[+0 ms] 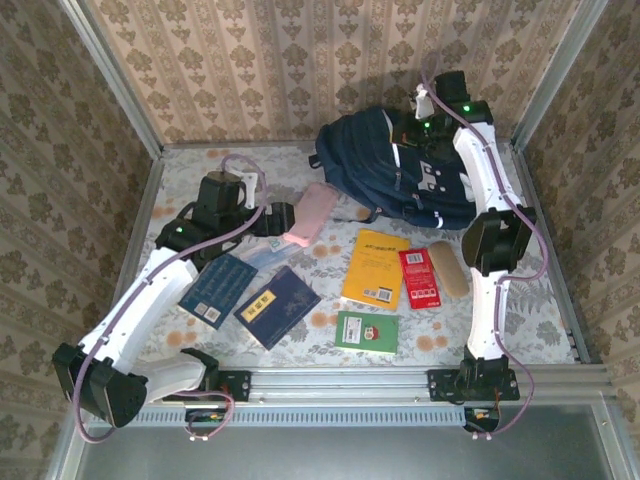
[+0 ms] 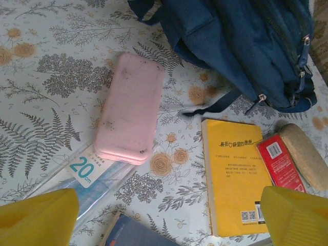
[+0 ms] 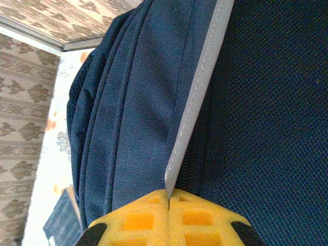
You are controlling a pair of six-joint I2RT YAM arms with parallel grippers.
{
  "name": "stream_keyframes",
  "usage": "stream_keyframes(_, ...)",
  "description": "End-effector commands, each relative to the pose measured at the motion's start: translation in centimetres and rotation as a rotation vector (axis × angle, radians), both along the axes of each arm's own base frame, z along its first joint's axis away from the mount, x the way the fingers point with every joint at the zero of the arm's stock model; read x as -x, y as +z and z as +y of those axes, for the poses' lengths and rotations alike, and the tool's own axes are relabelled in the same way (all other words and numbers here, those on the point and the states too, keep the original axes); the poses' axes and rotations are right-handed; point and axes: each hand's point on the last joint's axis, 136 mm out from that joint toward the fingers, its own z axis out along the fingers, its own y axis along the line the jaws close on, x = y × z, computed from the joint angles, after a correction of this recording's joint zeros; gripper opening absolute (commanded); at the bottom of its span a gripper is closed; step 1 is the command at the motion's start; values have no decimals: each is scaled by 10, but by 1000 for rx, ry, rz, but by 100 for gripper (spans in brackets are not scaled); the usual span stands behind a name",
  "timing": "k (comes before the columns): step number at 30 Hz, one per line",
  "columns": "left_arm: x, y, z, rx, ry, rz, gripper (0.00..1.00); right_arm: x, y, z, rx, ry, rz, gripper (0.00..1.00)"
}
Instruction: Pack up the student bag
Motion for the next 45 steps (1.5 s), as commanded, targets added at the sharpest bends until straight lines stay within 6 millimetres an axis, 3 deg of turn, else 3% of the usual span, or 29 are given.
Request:
stream_keyframes(1,6,0,1,-36,-6,-23,89,18,80,18,-112,31,-170,0)
stream_keyframes(8,22,-9,-24,-109,-81,25,80,39,62,48,-278,-25,-151,0)
stream_keyframes(14,39,-46,-52,-201,-118,76,79,59,19,87,-282,-48,-54,0)
stream_keyframes(17,44,-59,-57,-225,-107,96,76,64,3,97,-272,-75,-16,0)
stream_keyframes(22,45,-75,-67,-212,-99,104,69,61,-19,86,-226,-247,72,0)
stream_keyframes(24,45,-88,-74,-215,-103,126,68,59,-19,79,-215,-300,84,0)
stream_keyframes(29,41,-117,-107,-261,-181,137,67,57,-7,81,-273,-304,85,0)
stream_keyframes(34,32,-149,-147,-317,-240,95,50,56,-6,84,-315,-302,96,0)
stream_keyframes(40,24,-161,-170,-321,-271,15,51,54,-11,83,-367,-325,125,0)
stream_keyframes(45,17,-171,-181,-305,-272,-10,61,54,-13,84,-410,-330,138,0)
